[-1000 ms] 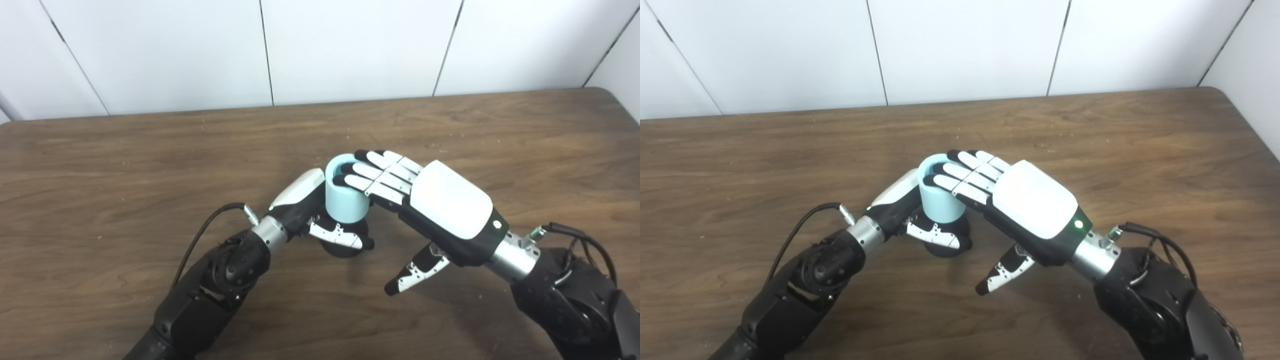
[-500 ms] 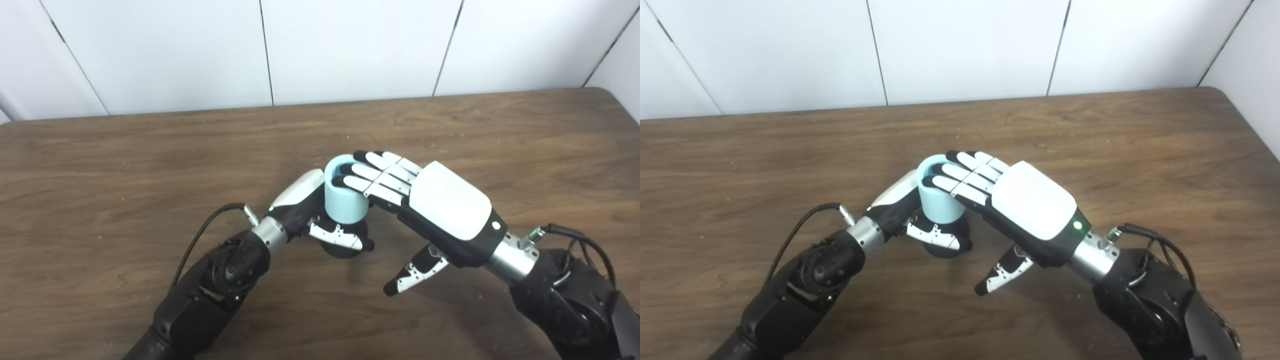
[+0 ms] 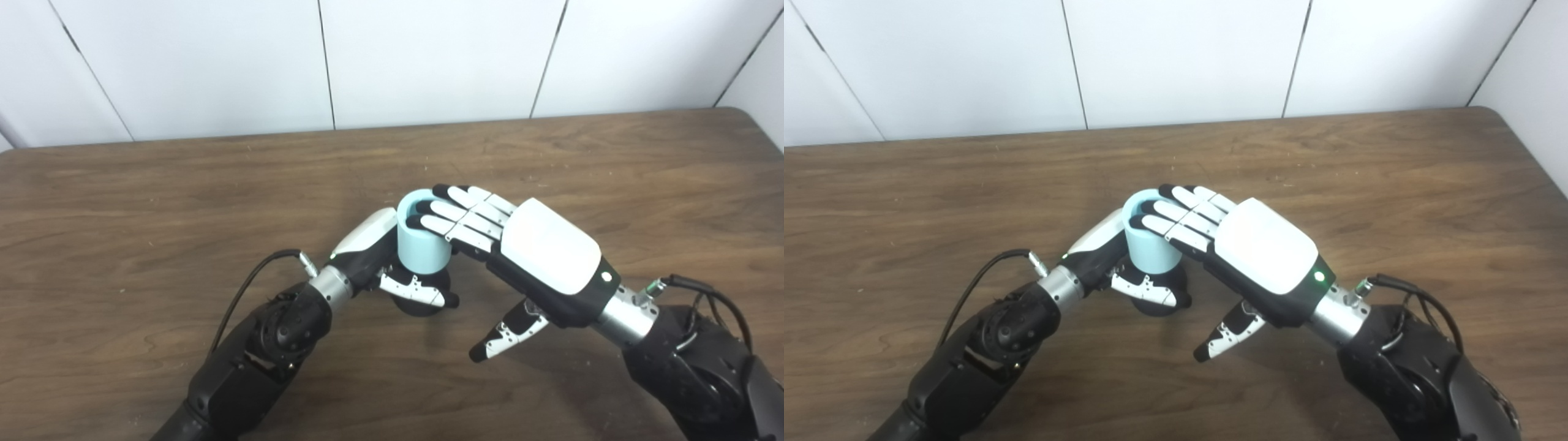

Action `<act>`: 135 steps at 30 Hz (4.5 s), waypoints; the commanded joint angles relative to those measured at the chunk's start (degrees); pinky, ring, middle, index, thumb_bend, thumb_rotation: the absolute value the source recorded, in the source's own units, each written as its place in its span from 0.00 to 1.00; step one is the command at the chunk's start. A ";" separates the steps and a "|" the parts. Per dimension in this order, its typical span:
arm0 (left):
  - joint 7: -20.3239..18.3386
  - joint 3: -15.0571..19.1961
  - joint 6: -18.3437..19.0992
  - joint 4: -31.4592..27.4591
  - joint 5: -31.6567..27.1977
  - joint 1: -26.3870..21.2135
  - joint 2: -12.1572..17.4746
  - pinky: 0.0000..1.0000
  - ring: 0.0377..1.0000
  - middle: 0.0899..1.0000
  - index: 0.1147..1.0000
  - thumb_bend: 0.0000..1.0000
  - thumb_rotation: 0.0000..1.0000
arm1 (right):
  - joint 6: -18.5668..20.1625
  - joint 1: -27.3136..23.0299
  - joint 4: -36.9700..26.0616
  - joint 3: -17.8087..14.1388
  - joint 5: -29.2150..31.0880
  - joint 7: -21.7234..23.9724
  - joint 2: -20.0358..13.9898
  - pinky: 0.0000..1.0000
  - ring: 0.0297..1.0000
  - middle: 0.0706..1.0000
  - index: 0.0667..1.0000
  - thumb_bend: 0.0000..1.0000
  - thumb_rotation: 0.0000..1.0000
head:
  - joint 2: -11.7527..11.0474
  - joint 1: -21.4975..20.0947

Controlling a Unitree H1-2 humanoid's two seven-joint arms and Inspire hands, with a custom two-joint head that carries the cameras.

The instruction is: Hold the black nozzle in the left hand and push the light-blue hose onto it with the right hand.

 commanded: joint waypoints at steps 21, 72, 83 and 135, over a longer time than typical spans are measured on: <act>-11.81 -5.42 8.52 4.70 -0.56 5.98 2.36 0.67 0.75 0.69 0.47 0.76 0.37 | 0.16 5.78 3.61 3.19 -3.89 7.18 -4.55 0.93 0.95 0.94 0.92 0.79 0.22 | 0.20 -0.01; -11.78 -5.54 8.45 4.82 -1.04 5.74 2.26 0.65 0.74 0.68 0.46 0.77 0.38 | 0.05 3.99 3.32 4.87 -6.36 4.43 -2.01 0.94 0.97 0.98 0.94 0.78 0.22 | 0.35 -0.07; -11.77 -5.54 8.41 5.11 -1.13 5.69 2.26 0.64 0.72 0.67 0.46 0.77 0.38 | -0.18 4.38 1.97 3.35 -4.56 3.36 -3.26 0.95 0.97 0.98 0.92 0.78 0.22 | 0.15 -0.06; 13.42 31.44 -2.52 -26.51 -22.52 31.88 -11.58 1.00 1.00 1.00 1.00 0.80 0.65 | 20.57 15.33 6.79 -15.37 51.18 -18.53 29.70 0.98 1.00 1.00 1.00 0.69 0.88 | -3.52 1.43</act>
